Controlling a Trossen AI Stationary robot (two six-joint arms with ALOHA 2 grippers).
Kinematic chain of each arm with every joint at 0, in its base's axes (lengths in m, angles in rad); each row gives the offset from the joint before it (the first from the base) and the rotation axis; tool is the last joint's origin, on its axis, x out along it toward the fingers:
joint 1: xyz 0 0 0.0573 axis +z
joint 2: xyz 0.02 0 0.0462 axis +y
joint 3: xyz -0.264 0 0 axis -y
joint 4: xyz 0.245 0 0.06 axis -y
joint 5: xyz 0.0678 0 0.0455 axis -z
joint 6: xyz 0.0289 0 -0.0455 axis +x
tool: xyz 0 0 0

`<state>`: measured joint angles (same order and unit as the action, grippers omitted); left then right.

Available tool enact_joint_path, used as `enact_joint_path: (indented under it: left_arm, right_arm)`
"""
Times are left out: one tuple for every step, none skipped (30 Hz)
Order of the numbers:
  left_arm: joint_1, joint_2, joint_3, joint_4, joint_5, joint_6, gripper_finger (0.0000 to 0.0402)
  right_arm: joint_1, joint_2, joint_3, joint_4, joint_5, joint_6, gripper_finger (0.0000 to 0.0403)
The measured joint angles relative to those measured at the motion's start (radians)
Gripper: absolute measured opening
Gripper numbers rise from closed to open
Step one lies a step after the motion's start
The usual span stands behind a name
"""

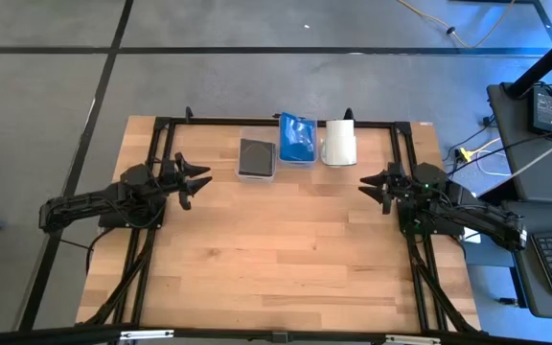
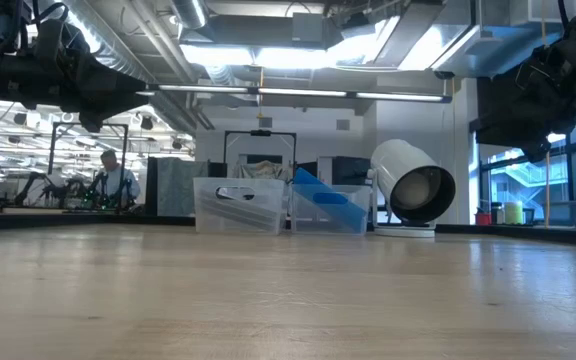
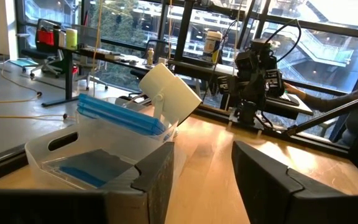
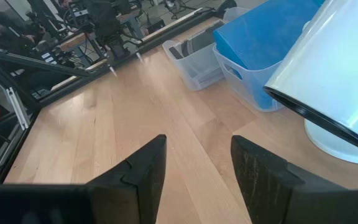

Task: Pick & place jewel cases by type
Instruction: Return to Home Position

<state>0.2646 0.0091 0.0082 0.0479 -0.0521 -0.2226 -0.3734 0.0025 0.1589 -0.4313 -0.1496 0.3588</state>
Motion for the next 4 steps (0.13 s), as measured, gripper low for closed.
enact_joint_path:
  left_arm:
    - [0.0,0.0,0.0,0.0,0.0,0.0,0.0159]
    - [0.0,0.0,0.0,0.0,0.0,0.0,0.016]
    - [0.0,0.0,0.0,0.0,0.0,0.0,0.0161]
    - [0.0,0.0,0.0,0.0,0.0,0.0,0.0161]
  right_arm:
    - [0.0,0.0,0.0,0.0,0.0,0.0,0.0183]
    - [0.0,0.0,0.0,0.0,0.0,0.0,0.0183]
    - [0.0,0.0,0.0,0.0,0.0,0.0,0.0183]
    - [0.0,0.0,0.0,0.0,0.0,0.0,0.0183]
